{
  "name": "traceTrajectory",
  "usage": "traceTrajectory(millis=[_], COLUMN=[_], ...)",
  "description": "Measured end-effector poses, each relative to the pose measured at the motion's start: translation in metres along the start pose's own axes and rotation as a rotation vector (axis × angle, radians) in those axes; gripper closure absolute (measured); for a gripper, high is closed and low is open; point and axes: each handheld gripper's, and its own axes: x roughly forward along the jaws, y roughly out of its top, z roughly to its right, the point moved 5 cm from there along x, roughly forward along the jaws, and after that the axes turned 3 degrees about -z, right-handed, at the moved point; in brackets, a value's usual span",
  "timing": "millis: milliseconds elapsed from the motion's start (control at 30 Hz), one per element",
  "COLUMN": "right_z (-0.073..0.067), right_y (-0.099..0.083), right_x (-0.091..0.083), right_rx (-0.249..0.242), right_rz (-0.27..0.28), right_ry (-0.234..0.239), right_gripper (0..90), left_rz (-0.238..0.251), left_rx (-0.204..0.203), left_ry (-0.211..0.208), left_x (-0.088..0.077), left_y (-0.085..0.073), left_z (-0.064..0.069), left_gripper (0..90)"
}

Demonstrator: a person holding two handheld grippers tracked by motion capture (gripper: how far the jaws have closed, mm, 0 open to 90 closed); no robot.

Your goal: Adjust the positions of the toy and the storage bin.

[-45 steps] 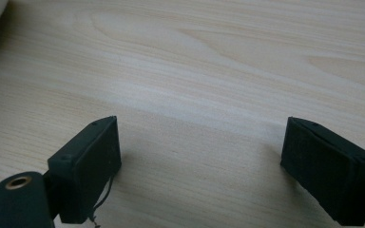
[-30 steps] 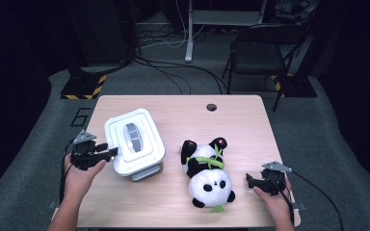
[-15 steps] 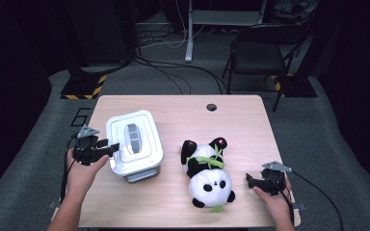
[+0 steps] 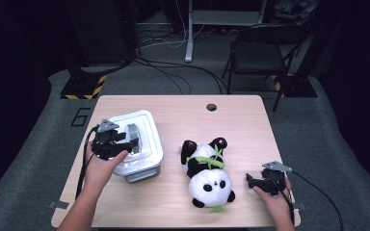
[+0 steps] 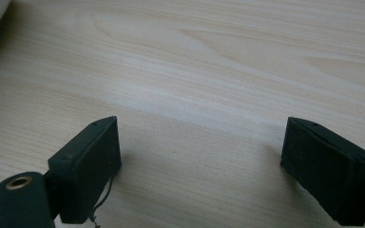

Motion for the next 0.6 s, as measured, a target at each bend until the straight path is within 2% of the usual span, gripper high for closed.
traceTrajectory(millis=[167,233,267,300,367,500,600], right_z=[0.000,0.000,0.000,0.000,0.000,0.000,0.000], right_y=[0.000,0.000,0.000,0.000,0.000,0.000,0.000], right_x=[0.000,0.000,0.000,0.000,0.000,0.000,0.000], right_rx=[-0.001,-0.002,-0.002,-0.002,-0.002,-0.003,-0.003], right_rz=[0.000,-0.001,-0.001,0.000,0.000,0.000,0.000], right_ry=[0.001,0.002,0.002,0.002,0.002,0.001,0.002], right_gripper=[12.3,12.2,12.2,12.2,12.3,12.3,12.4], left_rz=[-0.022,-0.043,-0.048,-0.044,-0.038,-0.045,-0.047], left_rx=[0.015,0.041,0.060,0.061,0.064,0.075,0.052], left_ry=[0.018,0.029,0.048,0.052,0.030,0.014,-0.030], left_x=[0.011,0.015,0.017,0.018,0.019,0.020,0.019], left_y=[-0.004,-0.007,-0.008,-0.008,-0.009,-0.012,-0.014], left_z=[0.005,0.005,0.005,0.006,0.007,0.008,0.006], left_gripper=[41.7,43.5,44.3,47.3,50.4,55.3,57.5])
